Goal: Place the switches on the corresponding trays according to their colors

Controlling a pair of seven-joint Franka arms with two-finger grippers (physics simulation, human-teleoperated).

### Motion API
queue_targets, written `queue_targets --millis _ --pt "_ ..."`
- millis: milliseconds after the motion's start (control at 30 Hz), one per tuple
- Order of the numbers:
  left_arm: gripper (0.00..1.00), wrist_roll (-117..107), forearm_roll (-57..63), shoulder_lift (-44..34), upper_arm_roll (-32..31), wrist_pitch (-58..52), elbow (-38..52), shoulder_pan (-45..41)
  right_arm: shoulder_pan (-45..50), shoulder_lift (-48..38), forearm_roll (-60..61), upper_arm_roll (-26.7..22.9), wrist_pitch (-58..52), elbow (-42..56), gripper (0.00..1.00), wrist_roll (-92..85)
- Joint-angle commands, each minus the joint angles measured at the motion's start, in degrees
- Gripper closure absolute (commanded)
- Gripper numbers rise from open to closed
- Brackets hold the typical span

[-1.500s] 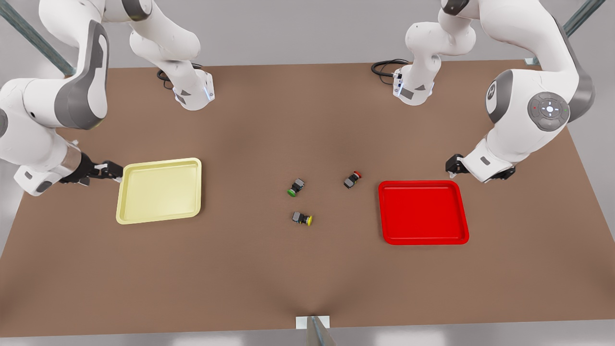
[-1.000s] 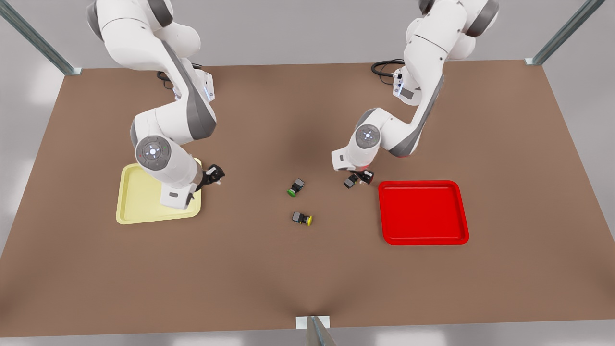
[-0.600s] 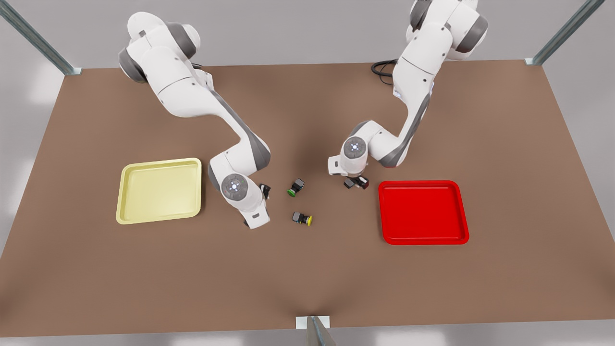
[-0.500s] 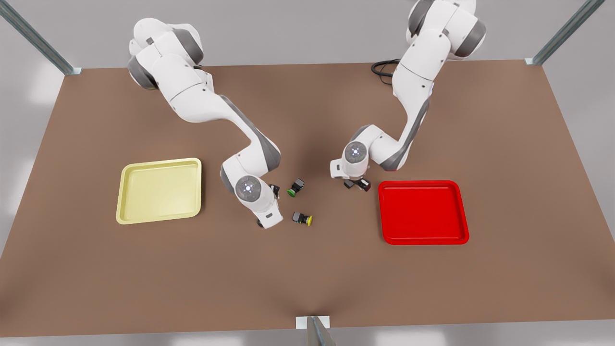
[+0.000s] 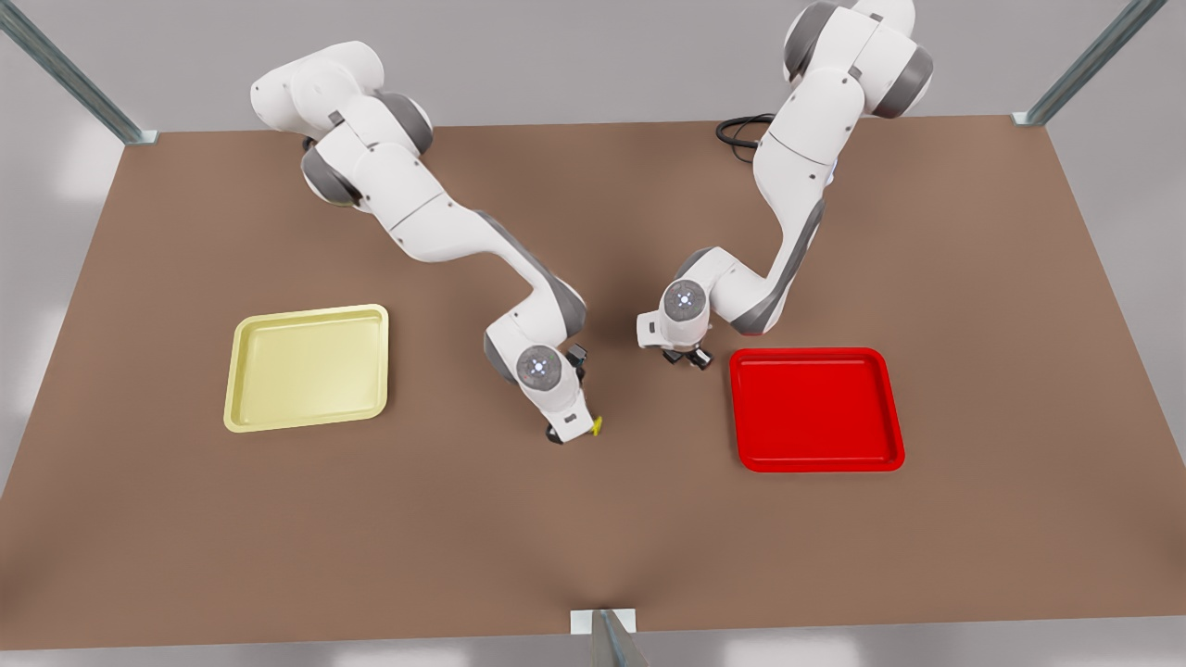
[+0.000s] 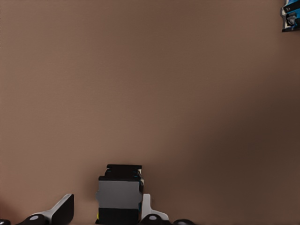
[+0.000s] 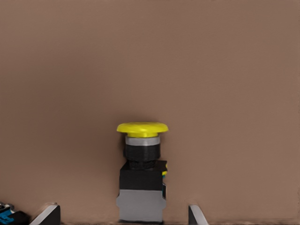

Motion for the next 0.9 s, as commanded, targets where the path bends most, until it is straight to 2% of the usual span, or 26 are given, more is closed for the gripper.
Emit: queue_targets --millis 0,333,667,700,733,833,867 --pt "0.34 0.00 -0.05 -0.03 0.00 0.00 0.00 0.00 0.01 -0.01 -0.04 -0.02 -0.01 -0.05 0.00 0.00" --pt "0.48 0.00 -0.05 0.23 0.00 0.44 0.00 0.00 1.42 1.66 0.31 -1.34 2.54 1.01 0.00 3.52" --pt "0.48 0.00 -0.05 0.93 0.00 1.32 0.00 0.00 2.47 4.04 0.23 -1.95 2.54 2.85 0.00 3.43" --pt "0.48 0.00 -0.05 0.93 0.00 1.67 0.00 0.00 2.47 4.03 0.23 -2.04 2.45 2.85 0.03 3.52" --pt "0.48 0.00 -0.05 0.85 0.00 1.50 0.00 0.09 2.56 3.95 0.23 -2.04 2.45 2.85 0.10 3.69" --pt "0.48 0.26 -0.05 0.23 0.26 0.79 0.00 0.18 2.56 3.77 0.23 -2.04 2.10 2.94 0.25 3.69" --pt "0.48 1.23 -0.05 -0.82 1.05 -0.70 0.00 0.18 2.56 3.77 0.23 -2.04 2.19 2.85 0.28 3.69"
